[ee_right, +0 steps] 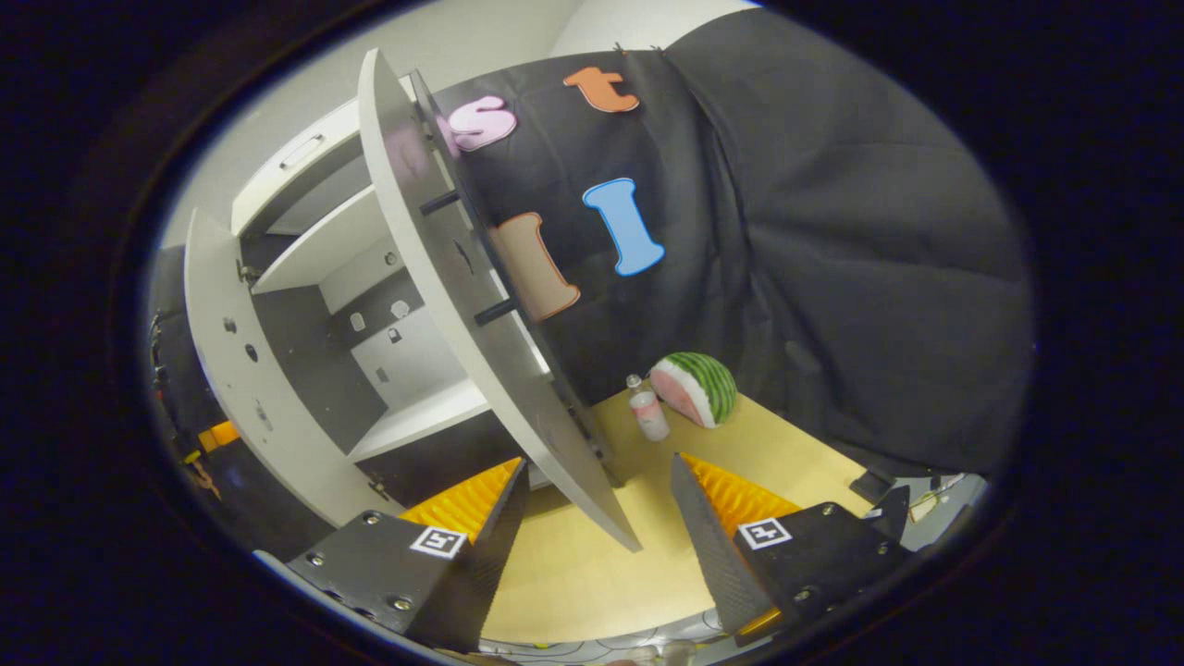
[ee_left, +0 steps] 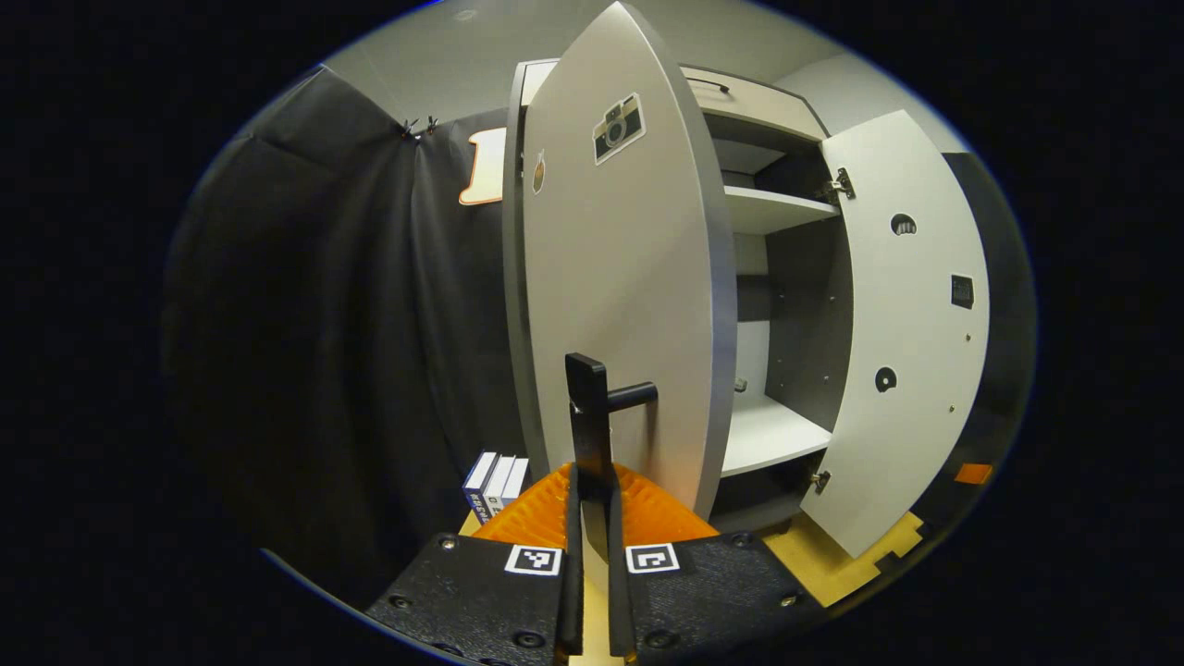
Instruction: Open the right door of the double-door shoe cabinet with the right hand, and open the left door with the left hand.
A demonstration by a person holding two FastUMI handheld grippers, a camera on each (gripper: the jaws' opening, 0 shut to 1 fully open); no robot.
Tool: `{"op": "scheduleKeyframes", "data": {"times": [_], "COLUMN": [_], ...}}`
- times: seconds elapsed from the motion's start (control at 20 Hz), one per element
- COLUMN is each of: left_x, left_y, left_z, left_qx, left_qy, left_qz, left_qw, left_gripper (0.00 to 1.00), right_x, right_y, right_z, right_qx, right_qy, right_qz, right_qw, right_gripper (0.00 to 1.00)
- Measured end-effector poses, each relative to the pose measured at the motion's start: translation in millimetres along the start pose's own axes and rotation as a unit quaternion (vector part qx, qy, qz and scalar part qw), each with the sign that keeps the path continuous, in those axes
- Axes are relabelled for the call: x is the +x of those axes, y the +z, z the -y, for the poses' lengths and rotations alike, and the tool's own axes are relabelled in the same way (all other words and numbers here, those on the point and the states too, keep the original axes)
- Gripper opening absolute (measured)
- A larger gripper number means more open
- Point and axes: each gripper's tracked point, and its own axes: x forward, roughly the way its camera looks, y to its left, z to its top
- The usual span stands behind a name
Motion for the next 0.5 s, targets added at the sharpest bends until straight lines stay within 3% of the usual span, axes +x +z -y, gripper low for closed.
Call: {"op": "scheduleKeyframes", "data": {"times": [0.35,0.5], "left_x": [-7,-8], "left_y": [-7,-3], "left_z": [-50,-53], "left_qx": [0.003,-0.023], "left_qy": [0.074,0.066], "left_qz": [-0.002,0.005], "left_qw": [0.997,0.998], "left_gripper": [0.00,0.01], "right_x": [2,5], "right_y": [4,2], "right_z": [-7,-11], "right_qx": [-0.007,-0.015], "right_qy": [0.005,0.007], "right_qz": [0.001,-0.004], "right_qw": [1.000,1.000], "right_gripper": [0.91,0.91]}}
